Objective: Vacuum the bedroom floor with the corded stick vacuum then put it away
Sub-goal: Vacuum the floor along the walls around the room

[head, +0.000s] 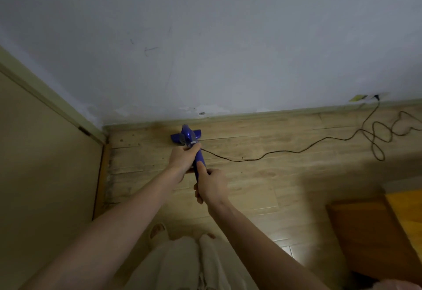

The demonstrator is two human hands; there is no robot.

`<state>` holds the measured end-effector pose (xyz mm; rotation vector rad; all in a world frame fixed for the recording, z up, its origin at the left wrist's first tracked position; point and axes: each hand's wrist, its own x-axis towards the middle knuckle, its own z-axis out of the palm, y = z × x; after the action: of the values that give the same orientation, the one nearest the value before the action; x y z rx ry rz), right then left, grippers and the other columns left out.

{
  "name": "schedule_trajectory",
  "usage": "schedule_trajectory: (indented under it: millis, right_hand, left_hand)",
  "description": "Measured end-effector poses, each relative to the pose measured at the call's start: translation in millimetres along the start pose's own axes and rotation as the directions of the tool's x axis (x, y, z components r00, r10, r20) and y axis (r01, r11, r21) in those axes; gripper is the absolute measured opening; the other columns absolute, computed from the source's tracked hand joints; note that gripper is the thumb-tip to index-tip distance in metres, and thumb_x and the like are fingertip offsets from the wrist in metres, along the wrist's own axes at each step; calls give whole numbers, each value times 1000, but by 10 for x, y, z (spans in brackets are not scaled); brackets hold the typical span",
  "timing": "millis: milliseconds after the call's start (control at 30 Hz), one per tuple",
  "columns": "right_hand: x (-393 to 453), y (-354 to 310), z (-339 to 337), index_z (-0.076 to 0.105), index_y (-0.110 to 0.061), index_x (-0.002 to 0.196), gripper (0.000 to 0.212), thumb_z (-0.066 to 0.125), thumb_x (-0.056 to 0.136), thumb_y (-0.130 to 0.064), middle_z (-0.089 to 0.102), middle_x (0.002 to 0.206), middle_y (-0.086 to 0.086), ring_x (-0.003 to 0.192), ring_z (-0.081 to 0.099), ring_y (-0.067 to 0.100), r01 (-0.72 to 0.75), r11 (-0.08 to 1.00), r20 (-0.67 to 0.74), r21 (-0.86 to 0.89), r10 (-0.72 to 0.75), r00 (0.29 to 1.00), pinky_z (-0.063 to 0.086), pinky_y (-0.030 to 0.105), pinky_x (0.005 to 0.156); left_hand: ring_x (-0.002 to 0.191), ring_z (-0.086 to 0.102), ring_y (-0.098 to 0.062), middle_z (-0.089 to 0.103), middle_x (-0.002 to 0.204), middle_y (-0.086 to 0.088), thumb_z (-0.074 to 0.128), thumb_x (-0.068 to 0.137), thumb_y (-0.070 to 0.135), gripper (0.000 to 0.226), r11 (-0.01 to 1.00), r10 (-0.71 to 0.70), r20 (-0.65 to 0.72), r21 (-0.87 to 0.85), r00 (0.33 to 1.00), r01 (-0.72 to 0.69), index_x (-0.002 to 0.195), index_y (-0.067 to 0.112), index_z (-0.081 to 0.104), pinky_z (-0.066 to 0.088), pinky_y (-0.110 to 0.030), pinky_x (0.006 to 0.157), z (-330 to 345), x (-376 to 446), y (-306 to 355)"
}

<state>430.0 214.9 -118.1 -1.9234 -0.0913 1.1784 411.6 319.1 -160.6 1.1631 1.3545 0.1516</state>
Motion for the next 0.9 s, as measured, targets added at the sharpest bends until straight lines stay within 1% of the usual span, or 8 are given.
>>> schedule_trajectory:
  millis: [100, 200, 300, 400, 467, 567, 667, 900]
  right_hand:
    - [110, -32, 33, 64, -7, 99, 38, 45, 100, -40, 59, 69, 6, 47, 50, 11, -37, 999, 23, 21, 36, 999, 40, 23, 40]
    - [160, -134, 136, 63, -7, 101, 39, 43, 101, -40, 58, 70, 6, 49, 50, 12, -34, 999, 30, 16, 33, 999, 40, 23, 41]
    - [188, -275, 284, 64, -5, 100, 40, 43, 101, -39, 56, 65, 4, 46, 49, 11, -19, 1000, 13, 7, 19, 1000, 39, 22, 39]
    - [171, -343, 409, 65, -2, 95, 42, 44, 100, -38, 55, 61, 4, 44, 48, 11, -1, 1000, 16, -12, 1, 1000, 40, 24, 40]
    - [94, -358, 445, 64, -5, 88, 39, 46, 100, -37, 54, 60, 3, 43, 47, 11, -4, 1000, 37, -7, 4, 999, 40, 24, 41]
    - [-75, -426, 440, 63, -7, 85, 36, 47, 100, -35, 54, 59, 2, 43, 47, 10, 28, 998, 59, -49, -25, 998, 40, 21, 40]
    - [-219, -479, 461, 65, -3, 89, 38, 47, 100, -35, 54, 58, 1, 42, 46, 8, 63, 996, 78, -68, -58, 995, 39, 19, 39]
    - [-329, -480, 1032, 64, -8, 91, 37, 46, 100, -39, 55, 62, -1, 46, 48, 8, 20, 999, 96, -41, -16, 995, 41, 20, 44]
  left_hand:
    - [79, 65, -24, 68, 93, -11, 60, 92, 39, 32, 999, -22, 13, 44, 1000, 21, 97, 7, 66, 49, -28, 55, -1, 91, 71]
    - [85, 66, -26, 69, 96, -12, 59, 92, 41, 32, 998, 1, -5, 68, 1000, 0, 93, 10, 66, 54, -32, 68, -68, 215, 121]
    - [78, 64, -22, 68, 92, -10, 59, 92, 41, 34, 998, 20, 4, 61, 1000, -20, 96, 8, 66, 47, -27, 57, -222, 313, 183]
    - [84, 67, -27, 69, 96, -14, 59, 92, 37, 33, 999, 16, -11, 39, 1000, -16, 98, 5, 66, 52, -31, 61, -361, 368, 193]
    - [83, 68, -27, 70, 94, -15, 58, 93, 33, 32, 999, 21, -32, 41, 999, -20, 96, 3, 67, 53, -31, 61, -430, 349, 161]
    - [74, 65, -21, 69, 88, -12, 58, 94, 29, 28, 1000, 24, -30, -8, 999, -24, 95, 2, 66, 46, -25, 55, -568, 284, 94]
    - [78, 67, -21, 70, 92, -13, 60, 93, 27, 27, 997, 4, -17, -83, 1000, -6, 98, 2, 67, 47, -25, 58, -723, 250, 24]
    - [87, 68, -28, 70, 94, -15, 60, 92, 30, 30, 998, 7, -33, -65, 999, -9, 100, 2, 66, 52, -32, 67, -1294, 284, -66]
